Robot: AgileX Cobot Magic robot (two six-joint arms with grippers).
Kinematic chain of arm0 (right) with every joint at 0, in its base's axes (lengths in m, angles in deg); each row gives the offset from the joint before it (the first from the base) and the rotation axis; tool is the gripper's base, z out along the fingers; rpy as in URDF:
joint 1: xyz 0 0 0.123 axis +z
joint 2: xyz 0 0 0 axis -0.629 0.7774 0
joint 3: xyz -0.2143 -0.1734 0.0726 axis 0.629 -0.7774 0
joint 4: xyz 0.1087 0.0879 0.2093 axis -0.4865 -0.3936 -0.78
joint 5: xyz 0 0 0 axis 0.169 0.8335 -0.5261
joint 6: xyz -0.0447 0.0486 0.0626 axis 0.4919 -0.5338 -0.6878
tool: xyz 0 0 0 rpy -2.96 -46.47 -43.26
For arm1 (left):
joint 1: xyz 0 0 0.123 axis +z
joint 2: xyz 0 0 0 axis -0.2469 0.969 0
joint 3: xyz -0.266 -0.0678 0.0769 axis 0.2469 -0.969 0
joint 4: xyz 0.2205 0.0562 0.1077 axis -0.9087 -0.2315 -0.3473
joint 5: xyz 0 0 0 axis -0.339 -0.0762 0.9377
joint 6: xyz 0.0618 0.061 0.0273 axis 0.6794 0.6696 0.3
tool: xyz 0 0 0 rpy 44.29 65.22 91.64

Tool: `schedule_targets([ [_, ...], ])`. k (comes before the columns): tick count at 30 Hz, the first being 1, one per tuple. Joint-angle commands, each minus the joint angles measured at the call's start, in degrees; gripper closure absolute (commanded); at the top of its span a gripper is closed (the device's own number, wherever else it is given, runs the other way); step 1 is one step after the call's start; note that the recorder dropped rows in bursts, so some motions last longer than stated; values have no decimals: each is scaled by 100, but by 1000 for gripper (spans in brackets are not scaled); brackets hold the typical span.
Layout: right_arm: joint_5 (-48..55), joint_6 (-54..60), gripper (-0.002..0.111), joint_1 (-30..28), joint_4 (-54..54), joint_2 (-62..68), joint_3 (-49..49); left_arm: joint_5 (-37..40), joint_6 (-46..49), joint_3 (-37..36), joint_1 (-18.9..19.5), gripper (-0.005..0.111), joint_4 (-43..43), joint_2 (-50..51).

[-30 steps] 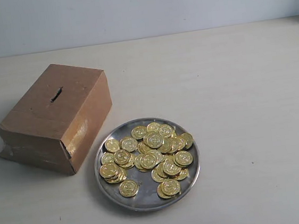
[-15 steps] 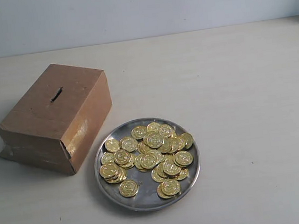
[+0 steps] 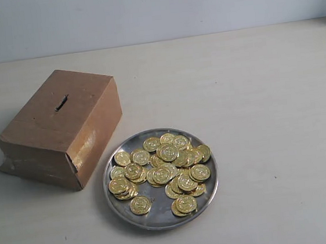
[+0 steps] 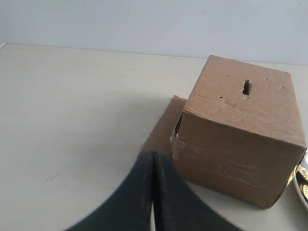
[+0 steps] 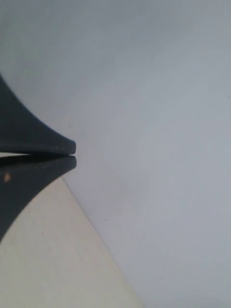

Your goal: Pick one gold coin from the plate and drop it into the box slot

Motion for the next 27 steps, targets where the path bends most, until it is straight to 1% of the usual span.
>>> schedule_targets([
  [1, 100, 468, 108, -12, 9, -29, 32, -55, 6, 7, -36, 107, -24, -26],
  [10, 1612, 1475, 108, -12, 9, 13, 1281, -55, 6, 7, -36, 107, -24, -26],
  [12, 2046, 1983, 108, -12, 9, 264, 1638, -55, 6, 7, -36, 107, -24, -26],
  [17, 3072, 3597, 108, -12, 9, 1190, 2375, -55, 6, 7, -36, 107, -24, -26],
  [19, 3368, 3982, 108, -12, 9, 1591, 2534, -55, 6, 7, -36, 107, -24, -26],
  [21, 3653, 4162, 108, -12, -10, 2016, 2694, -55, 6, 7, -36, 107, -24, -26],
  [27, 4535, 4230, 108, -12, -23, 3709, 3289, -55, 6, 7, -36, 107, -24, -26],
])
